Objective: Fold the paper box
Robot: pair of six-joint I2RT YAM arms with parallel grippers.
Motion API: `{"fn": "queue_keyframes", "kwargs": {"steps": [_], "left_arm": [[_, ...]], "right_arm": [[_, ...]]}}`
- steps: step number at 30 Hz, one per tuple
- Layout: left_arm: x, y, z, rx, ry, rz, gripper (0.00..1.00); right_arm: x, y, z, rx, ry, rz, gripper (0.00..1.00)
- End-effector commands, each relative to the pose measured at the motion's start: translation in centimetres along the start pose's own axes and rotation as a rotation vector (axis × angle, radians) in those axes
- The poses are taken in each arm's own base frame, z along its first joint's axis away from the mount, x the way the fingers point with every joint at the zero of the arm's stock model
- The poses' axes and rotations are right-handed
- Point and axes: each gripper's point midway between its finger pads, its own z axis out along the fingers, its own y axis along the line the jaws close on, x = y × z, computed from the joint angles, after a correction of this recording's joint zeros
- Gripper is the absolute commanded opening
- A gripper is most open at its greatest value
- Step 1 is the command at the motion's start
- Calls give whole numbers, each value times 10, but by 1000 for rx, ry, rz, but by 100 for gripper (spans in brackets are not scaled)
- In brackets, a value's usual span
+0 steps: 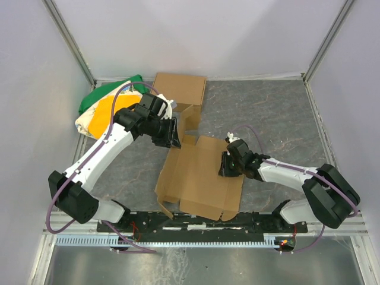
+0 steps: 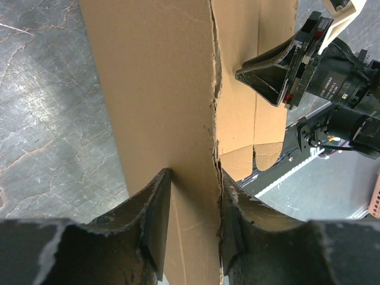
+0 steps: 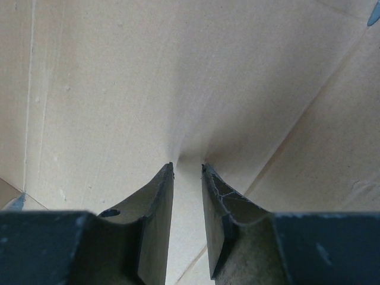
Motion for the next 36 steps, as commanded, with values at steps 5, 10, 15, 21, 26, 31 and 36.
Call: {"fn": "queue_keyframes", "kwargs": {"steps": [5, 10, 15, 21, 26, 31, 36], "left_arm": [[-15, -20, -20, 73, -106, 2, 48], [-9, -24, -20, 120, -152, -25, 52], [-1, -13, -20, 88, -179, -57, 52], [-1, -10, -31, 72, -248, -91, 52], [-9, -14, -46, 84, -323, -102, 56], [-3, -9, -43, 84, -330, -131, 57], [3, -6, -36, 104, -345, -155, 56]], "right_arm": [[14, -3, 7, 27, 66, -5, 34], [15, -3, 7, 30, 68, -15, 35], [15, -3, 6, 33, 73, -26, 35], [16, -5, 5, 37, 77, -34, 35], [16, -4, 6, 38, 76, -36, 35], [17, -4, 8, 37, 79, -36, 35], [19, -3, 8, 35, 84, -42, 35]]}}
